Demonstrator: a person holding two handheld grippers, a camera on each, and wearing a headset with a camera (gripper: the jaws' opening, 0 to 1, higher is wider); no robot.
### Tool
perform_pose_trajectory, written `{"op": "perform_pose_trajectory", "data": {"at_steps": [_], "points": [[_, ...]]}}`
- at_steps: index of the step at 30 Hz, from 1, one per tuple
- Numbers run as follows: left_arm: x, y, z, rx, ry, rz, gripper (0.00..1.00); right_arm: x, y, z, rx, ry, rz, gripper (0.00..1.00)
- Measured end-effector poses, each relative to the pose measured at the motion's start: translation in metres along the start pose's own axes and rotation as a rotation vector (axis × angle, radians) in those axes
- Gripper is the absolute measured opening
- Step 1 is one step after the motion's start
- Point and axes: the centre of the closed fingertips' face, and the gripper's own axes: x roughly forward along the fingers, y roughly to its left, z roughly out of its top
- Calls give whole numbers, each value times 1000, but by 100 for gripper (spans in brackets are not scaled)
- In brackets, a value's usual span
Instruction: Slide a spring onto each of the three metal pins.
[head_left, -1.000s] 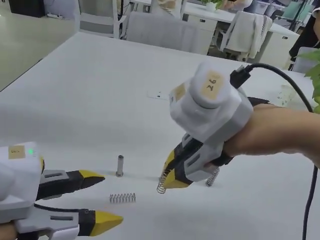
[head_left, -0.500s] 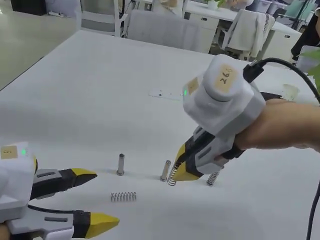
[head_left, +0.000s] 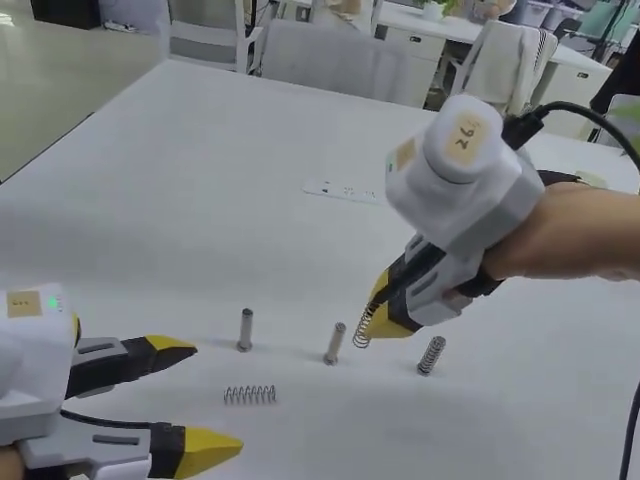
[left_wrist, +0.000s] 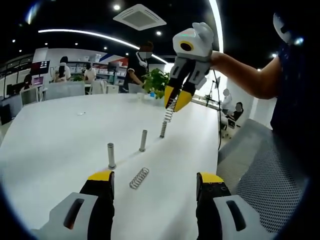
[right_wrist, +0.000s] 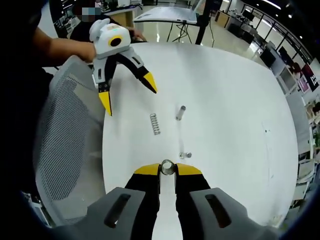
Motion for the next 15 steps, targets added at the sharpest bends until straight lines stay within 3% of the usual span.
{"op": "perform_pose_trajectory", "data": {"at_steps": [15], "points": [[-3, 0, 0, -18, -5, 4, 63, 10, -22, 4, 19, 2, -29, 8]]}}
